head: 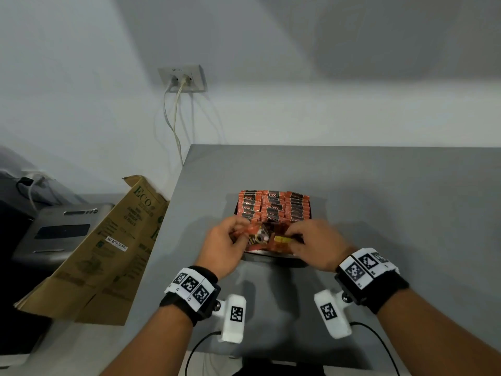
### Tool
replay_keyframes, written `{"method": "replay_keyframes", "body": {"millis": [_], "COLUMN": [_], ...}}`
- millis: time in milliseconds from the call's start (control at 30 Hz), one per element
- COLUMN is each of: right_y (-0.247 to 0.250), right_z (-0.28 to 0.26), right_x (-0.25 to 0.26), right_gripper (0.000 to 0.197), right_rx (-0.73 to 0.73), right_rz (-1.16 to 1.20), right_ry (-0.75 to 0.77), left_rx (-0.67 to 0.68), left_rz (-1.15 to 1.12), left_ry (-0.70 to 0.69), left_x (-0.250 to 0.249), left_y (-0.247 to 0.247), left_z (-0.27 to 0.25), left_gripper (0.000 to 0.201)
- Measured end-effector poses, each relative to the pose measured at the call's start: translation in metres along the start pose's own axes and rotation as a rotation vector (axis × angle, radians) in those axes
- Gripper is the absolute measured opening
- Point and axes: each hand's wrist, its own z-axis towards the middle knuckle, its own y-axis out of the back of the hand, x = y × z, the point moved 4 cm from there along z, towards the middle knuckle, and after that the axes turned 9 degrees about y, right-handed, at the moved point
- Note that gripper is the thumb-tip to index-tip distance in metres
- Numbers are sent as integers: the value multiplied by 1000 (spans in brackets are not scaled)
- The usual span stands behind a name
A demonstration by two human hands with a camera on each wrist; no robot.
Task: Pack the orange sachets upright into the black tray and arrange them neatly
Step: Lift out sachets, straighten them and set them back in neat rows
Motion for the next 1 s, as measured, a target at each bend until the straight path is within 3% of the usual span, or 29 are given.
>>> {"method": "replay_keyframes", "body": {"millis": [100, 200, 267, 367, 433, 533, 700, 800, 900, 1000], "right_y": [24, 40, 37, 22, 16, 12, 13, 17, 24, 34], "right_z": [1, 1, 4, 9, 10, 10, 8, 7, 4, -2], "right_x": [3, 1, 2, 8, 12, 15, 20, 25, 33, 44], "right_gripper": [12, 16, 14, 16, 15, 17, 9, 14, 31, 75], "right_rx": [-227, -474, -546, -560, -548, -541, -511, -522, -541, -448], "right_rz": [125, 298, 546, 808, 797, 763, 553, 423, 286, 288], "right_ry": [-39, -95, -130, -186, -179, -170, -127, -126, -91, 38], "left_rx": [-141, -221, -222, -105, 24, 179, 400, 448, 384, 355], "left_rz": [-126, -282, -415, -645, -869, -1121, -1193, -1163, -1109, -1099], "left_ry": [14, 120, 205, 311, 364, 462, 340, 287, 314, 388], "left_x": [-9, -13, -16, -31, -44, -54, -73, -77, -72, -67], "left_y": [11, 13, 6, -13, -24, -32, -31, -32, -31, -29], "left_z": [6, 14, 18, 16, 12, 6, -1, -3, 0, 2], "left_gripper": [26, 26, 25, 19, 21, 49, 35, 30, 42, 43]}}
